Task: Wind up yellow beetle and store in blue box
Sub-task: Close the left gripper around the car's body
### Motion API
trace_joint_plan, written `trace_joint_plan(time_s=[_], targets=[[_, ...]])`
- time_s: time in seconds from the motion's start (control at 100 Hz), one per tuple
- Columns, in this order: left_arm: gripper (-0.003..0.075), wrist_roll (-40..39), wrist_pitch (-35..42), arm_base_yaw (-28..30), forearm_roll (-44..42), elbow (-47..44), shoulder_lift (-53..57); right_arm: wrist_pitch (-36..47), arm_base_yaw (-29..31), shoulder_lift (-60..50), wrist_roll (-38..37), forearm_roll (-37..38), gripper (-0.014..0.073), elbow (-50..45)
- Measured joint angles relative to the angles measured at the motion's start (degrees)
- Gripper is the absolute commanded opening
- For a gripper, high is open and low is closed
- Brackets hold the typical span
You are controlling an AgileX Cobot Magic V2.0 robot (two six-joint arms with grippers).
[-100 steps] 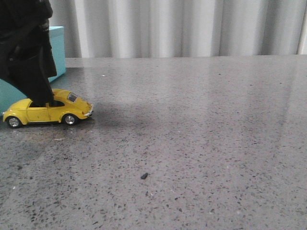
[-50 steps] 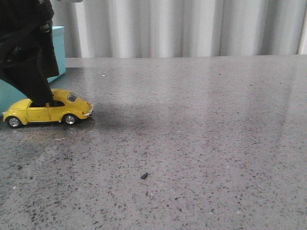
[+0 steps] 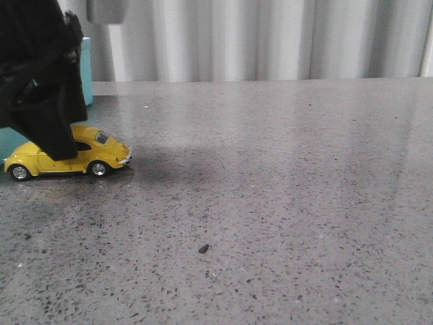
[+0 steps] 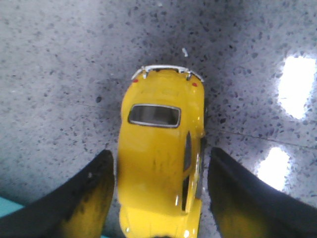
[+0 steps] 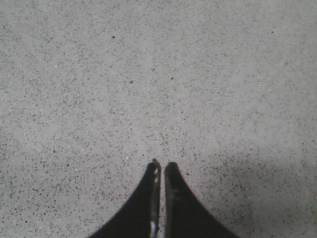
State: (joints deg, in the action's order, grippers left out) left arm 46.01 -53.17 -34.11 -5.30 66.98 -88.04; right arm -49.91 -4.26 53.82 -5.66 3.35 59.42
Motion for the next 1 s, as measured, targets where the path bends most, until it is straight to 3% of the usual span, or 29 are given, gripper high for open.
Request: trace_joint_plan(time_s=[0.4, 0.73, 0.85, 1.0], targets=[[0.0375, 0.00, 0.22, 0.00, -0.10, 0.00, -1.64, -0.47, 0.00, 0.00, 0.00, -0.68, -0.0061, 0.00], [0.0066, 0.00, -0.02, 0.00, -0.10, 0.27, -1.64, -0.47, 0.00, 0.00, 0.00, -0.79, -0.0061, 0.00], [0.0019, 0.00, -0.35, 0.00, -0.10, 0.48, -1.64, -0.47, 0.00, 0.00, 0.00, -0.79, -0.0061, 0.00], [0.0018, 0.00, -1.79, 0.00, -0.10, 2.87, -1.86, -0.47, 0.00, 0.00, 0.00, -0.79, -0.0061, 0.00]])
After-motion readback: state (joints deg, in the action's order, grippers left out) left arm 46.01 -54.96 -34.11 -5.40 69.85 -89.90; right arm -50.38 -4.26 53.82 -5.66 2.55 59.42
